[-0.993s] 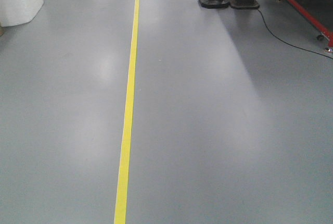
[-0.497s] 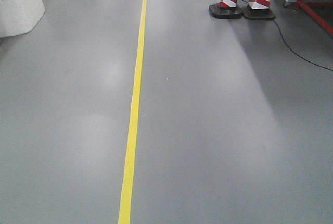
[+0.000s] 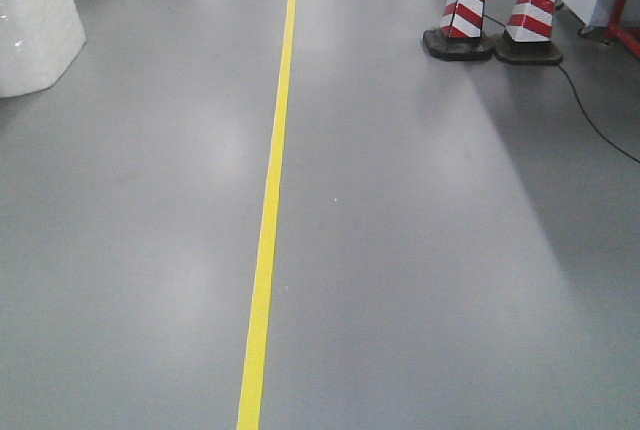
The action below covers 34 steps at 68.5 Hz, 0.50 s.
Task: Move and align brake pads A on conveyor
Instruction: 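Drive along the yellow-lined aisle past the striped cones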
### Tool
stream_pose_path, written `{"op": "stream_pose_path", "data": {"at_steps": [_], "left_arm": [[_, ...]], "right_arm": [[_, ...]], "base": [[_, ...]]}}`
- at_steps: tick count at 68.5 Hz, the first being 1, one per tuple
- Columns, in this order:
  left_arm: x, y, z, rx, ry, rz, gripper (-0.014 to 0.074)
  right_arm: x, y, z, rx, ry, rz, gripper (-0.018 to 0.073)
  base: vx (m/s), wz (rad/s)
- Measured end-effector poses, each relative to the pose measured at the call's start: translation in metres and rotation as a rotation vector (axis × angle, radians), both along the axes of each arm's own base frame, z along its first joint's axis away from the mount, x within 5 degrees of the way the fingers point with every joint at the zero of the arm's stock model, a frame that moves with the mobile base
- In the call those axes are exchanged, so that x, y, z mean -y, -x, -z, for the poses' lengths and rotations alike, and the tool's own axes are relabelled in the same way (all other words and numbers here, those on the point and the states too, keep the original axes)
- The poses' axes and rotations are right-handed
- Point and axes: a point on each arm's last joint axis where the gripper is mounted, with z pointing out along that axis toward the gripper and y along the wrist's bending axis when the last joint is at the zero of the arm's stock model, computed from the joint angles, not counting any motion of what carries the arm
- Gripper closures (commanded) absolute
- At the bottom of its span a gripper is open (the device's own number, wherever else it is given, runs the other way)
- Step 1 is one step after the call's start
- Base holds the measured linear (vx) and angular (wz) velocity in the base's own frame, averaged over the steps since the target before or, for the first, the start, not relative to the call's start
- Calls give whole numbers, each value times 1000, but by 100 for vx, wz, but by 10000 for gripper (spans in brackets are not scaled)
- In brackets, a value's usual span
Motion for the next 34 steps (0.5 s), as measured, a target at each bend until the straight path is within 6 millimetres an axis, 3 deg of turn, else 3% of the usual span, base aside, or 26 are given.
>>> {"op": "stream_pose_path", "data": {"at_steps": [34], "left_arm": [[0, 0, 0, 0, 0, 0, 603]], "right_arm": [[0, 0, 0, 0, 0, 0, 566]], "base": [[69, 0]]}}
